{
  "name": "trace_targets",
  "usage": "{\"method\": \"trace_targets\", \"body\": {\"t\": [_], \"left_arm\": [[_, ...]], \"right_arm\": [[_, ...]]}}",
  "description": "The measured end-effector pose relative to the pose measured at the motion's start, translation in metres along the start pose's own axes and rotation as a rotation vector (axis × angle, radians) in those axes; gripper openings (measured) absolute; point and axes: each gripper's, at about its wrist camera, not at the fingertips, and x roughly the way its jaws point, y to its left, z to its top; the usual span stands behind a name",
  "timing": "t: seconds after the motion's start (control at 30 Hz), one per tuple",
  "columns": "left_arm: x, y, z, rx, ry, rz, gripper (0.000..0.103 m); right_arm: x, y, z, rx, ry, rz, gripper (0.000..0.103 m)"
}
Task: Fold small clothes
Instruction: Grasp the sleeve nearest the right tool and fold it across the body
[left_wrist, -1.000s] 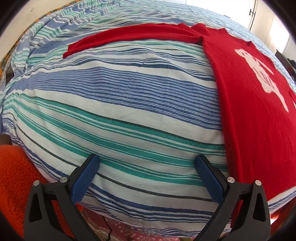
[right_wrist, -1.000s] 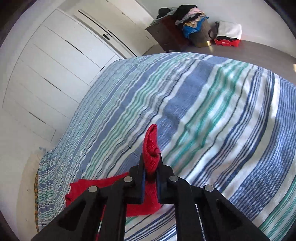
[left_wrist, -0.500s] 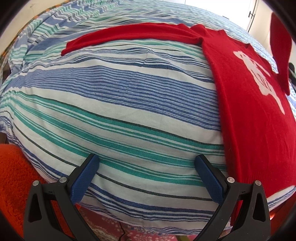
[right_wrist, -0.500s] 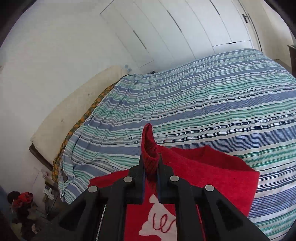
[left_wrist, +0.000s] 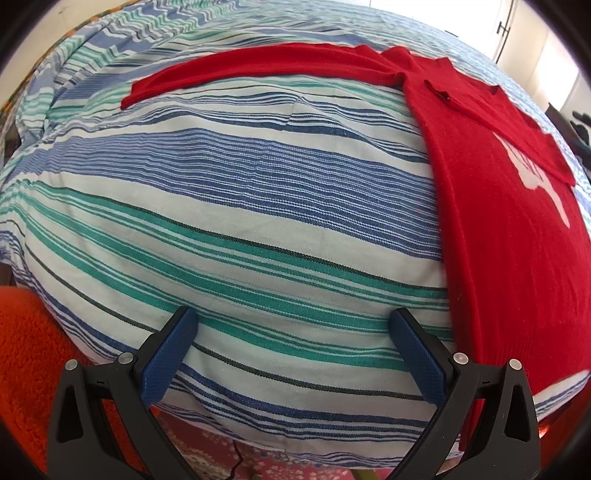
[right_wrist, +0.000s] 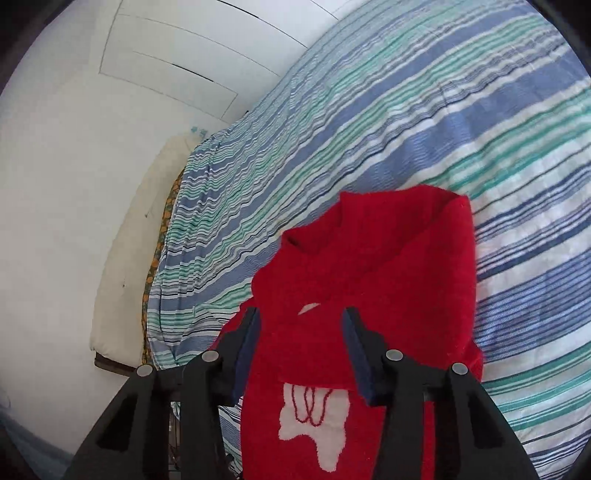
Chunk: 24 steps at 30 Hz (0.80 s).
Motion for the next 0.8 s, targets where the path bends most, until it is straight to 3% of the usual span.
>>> {"method": "trace_targets", "body": {"t": [0.03, 0.1, 0.13, 0.17, 0.23, 0.27, 0.33, 0.47, 0.57, 0.6, 0.63, 0.67, 0.73, 0.8], "left_arm": [[0.0, 0.0, 0.0, 0.0, -0.001, 0.001, 0.103], [0.0, 0.0, -0.001, 0.001, -0.003, 0.002, 0.103], [0.0, 0.0, -0.001, 0.002, -0.004, 0.002, 0.103], [-0.001, 0.0, -0.002, 0.003, -0.005, 0.002, 0.103], [-0.001, 0.0, -0.002, 0.004, -0.007, 0.002, 0.103], [0.0, -0.001, -0.002, 0.005, -0.006, 0.004, 0.103], [0.001, -0.001, -0.001, 0.007, -0.004, 0.008, 0.103], [0.001, -0.003, -0.001, 0.003, -0.003, 0.01, 0.103], [0.0, -0.002, -0.002, 0.003, -0.006, 0.005, 0.103], [-0.001, -0.001, -0.002, 0.003, -0.006, 0.002, 0.103], [-0.001, 0.0, -0.003, 0.005, -0.006, -0.001, 0.103], [-0.002, 0.0, -0.003, 0.006, -0.006, -0.004, 0.103], [-0.002, 0.001, -0.004, 0.009, -0.006, -0.008, 0.103], [-0.001, 0.002, -0.003, 0.009, -0.003, -0.01, 0.103]], "right_arm": [[0.006, -0.019, -0.005, 0.033, 0.013, -0.031, 0.047], [0.015, -0.057, -0.015, 0.058, 0.041, -0.215, 0.046], [0.017, -0.075, -0.02, 0.082, 0.046, -0.299, 0.023], [0.014, -0.089, -0.023, 0.111, 0.03, -0.311, 0.001], [-0.002, -0.095, -0.025, 0.134, -0.051, -0.296, 0.002], [-0.012, -0.085, -0.025, 0.104, -0.091, -0.297, 0.008], [-0.023, -0.054, -0.026, -0.012, -0.121, -0.271, 0.008], [-0.013, -0.006, -0.043, -0.216, -0.012, -0.206, 0.014], [0.015, -0.017, -0.061, -0.275, 0.08, -0.343, 0.024], [0.021, -0.033, -0.066, -0.257, 0.105, -0.408, 0.024], [0.023, -0.047, -0.068, -0.228, 0.108, -0.439, 0.018], [0.016, -0.056, -0.069, -0.196, 0.08, -0.418, 0.013], [-0.004, -0.058, -0.073, -0.154, 0.019, -0.421, 0.014], [-0.02, -0.041, -0.083, -0.224, -0.012, -0.442, 0.017]]}}
